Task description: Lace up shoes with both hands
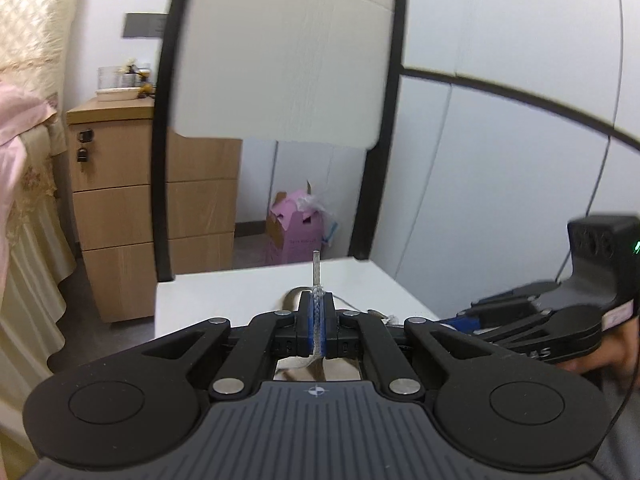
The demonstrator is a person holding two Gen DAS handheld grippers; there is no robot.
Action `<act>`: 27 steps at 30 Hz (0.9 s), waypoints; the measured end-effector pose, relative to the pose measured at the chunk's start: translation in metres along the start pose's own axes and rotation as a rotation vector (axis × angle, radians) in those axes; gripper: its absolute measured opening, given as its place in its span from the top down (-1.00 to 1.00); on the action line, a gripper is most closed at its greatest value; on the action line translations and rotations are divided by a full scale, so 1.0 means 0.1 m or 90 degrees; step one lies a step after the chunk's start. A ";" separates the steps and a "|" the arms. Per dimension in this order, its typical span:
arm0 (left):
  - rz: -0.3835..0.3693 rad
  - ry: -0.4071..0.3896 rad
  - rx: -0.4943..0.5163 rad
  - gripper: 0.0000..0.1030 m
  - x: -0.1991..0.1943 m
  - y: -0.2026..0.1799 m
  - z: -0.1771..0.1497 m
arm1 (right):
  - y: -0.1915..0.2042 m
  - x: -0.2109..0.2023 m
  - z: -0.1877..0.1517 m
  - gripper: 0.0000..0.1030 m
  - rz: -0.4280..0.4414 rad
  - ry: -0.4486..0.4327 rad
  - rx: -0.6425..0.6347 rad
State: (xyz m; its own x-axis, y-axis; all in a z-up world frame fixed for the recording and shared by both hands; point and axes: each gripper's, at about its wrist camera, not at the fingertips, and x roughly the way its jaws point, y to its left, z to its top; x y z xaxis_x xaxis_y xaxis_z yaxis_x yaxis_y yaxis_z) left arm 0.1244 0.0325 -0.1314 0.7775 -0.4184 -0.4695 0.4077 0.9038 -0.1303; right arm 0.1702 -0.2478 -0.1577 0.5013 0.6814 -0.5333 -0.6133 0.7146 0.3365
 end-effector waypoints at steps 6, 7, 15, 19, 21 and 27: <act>-0.008 0.031 0.109 0.92 0.15 -0.24 -0.05 | -0.30 -0.26 -0.05 0.34 0.112 -0.101 0.189; -0.013 0.032 0.119 0.92 0.16 -0.29 -0.06 | -0.37 -0.29 -0.04 0.23 0.132 -0.127 0.227; -0.037 0.038 0.160 0.92 0.17 -0.49 -0.09 | -0.48 -0.18 -0.04 0.16 0.205 -0.188 0.359; -0.046 0.037 0.167 0.92 0.17 -0.52 -0.10 | -0.46 -0.05 -0.05 0.20 0.219 -0.168 0.378; -0.048 0.037 0.170 0.92 0.16 -0.53 -0.11 | -0.45 -0.01 -0.08 0.34 0.226 -0.165 0.394; -0.052 0.033 0.164 0.92 0.14 -0.50 -0.12 | -0.45 0.06 -0.16 0.94 0.228 -0.162 0.438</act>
